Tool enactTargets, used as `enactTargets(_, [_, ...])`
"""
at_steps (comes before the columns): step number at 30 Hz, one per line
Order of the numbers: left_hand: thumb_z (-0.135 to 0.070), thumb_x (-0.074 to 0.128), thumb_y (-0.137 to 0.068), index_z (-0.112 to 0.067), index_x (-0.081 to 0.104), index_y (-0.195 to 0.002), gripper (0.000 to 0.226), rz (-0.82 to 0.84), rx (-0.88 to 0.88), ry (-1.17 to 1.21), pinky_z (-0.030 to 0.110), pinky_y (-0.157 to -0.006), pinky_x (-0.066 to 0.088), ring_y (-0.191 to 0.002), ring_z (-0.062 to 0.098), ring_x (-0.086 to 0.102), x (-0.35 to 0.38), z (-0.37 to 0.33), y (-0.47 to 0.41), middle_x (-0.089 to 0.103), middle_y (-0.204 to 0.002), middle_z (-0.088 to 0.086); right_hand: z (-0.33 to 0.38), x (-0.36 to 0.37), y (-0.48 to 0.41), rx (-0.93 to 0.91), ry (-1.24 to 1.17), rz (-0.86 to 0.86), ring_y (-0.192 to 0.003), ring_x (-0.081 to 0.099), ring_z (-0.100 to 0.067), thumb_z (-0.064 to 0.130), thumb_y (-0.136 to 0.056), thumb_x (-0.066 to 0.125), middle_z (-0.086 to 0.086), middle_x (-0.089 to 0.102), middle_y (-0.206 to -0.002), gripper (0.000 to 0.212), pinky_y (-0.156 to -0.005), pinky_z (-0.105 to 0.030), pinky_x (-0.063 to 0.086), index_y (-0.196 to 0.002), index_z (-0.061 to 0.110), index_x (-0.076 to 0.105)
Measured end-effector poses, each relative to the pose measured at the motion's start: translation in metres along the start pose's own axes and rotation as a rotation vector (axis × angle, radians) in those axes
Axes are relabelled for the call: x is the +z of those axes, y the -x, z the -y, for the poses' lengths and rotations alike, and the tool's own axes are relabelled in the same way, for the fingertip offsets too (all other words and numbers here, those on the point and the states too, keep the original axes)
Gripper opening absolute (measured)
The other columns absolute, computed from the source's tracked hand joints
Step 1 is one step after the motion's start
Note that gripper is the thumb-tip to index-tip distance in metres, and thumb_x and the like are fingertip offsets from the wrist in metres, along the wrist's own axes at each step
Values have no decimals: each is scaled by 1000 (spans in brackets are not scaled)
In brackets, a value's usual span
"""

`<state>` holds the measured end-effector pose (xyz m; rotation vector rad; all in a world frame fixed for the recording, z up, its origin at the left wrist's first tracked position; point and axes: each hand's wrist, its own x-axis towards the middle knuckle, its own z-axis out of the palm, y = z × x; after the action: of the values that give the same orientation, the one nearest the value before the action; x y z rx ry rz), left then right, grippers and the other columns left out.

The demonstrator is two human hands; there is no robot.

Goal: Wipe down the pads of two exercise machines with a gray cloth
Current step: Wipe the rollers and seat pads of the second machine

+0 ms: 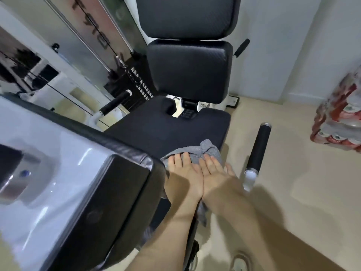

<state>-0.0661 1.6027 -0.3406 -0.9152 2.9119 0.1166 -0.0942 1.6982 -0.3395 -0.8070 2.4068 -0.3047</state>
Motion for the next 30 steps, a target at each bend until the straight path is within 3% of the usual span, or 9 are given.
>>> enactTargets(4, [-48, -2, -82, -28, 33, -142, 72, 51, -155, 55, 46, -117, 7, -144, 13, 18, 6, -18, -3, 31, -151, -7, -20, -14, -11, -69, 92, 40, -147, -20, -18, 32, -98, 27, -3, -24, -159, 72, -118, -42, -8, -150, 13, -18])
enactTargets(7, [-46, -12, -71, -29, 29, -143, 85, 75, -283, 68, 46, -116, 2, -144, 13, 13, 6, -39, -13, 26, -153, -7, -34, -26, -26, -121, 141, 75, -147, -17, -16, 35, -98, 27, -2, -21, -160, 72, -118, -42, -5, -151, 15, -17])
enactTargets(11, [-42, 3, -90, -28, 16, -151, 64, 164, -369, 87, 47, -117, -6, -147, 14, 4, 7, -62, -36, 13, -160, -6, -57, -41, -54, -168, 164, 132, -147, -19, -14, 36, -99, 18, -1, -23, -159, 66, -118, -41, -8, -150, 16, -19])
enactTargets(14, [-39, 10, -96, -27, 9, -152, 58, 215, -373, 75, 47, -117, -8, -148, 15, -2, 12, -72, -56, 4, -162, -5, -72, -52, -77, -232, 199, 156, -147, -20, -16, 34, -98, 28, -3, -24, -159, 73, -117, -41, -9, -150, 16, -20])
enactTargets(16, [-42, -1, -88, -26, 10, -152, 67, 197, -346, 48, 48, -117, -7, -148, 15, -1, 20, -76, -71, 6, -161, -4, -82, -57, -91, -263, 218, 167, -147, -20, -19, 38, -97, 33, -5, -24, -159, 78, -117, -41, -10, -150, 16, -20])
enactTargets(20, [-39, 9, -95, -24, 11, -152, 60, 190, -304, 38, 51, -117, -6, -148, 18, -3, 28, -84, -100, 7, -162, -2, -97, -65, -118, -296, 228, 155, -147, -20, -18, 43, -95, 34, -5, -22, -160, 82, -118, -41, -8, -149, 16, -22])
enactTargets(23, [-42, 0, -86, -24, 17, -150, 68, 161, -255, 76, 51, -117, -6, -148, 19, 1, 32, -90, -119, 13, -160, -2, -108, -68, -141, -276, 180, 177, -146, -22, -17, 49, -92, 39, -4, -25, -159, 89, -118, -41, -8, -150, 17, -21])
enactTargets(26, [-42, 5, -89, -24, 24, -148, 64, 113, -221, 64, 51, -117, -4, -147, 20, 7, 36, -94, -136, 21, -157, -2, -118, -70, -161, -259, 145, 190, -145, -24, -15, 52, -92, 33, -3, -27, -158, 87, -119, -41, -7, -149, 17, -23])
enactTargets(30, [-40, 15, -97, -27, 15, -152, 56, 197, -197, 88, 50, -116, -10, -148, 20, -1, 40, -99, -164, 13, -160, -2, -125, -79, -188, -256, 161, 188, -146, -23, -16, 51, -96, 24, -3, -25, -159, 78, -120, -43, -5, -149, 17, -22])
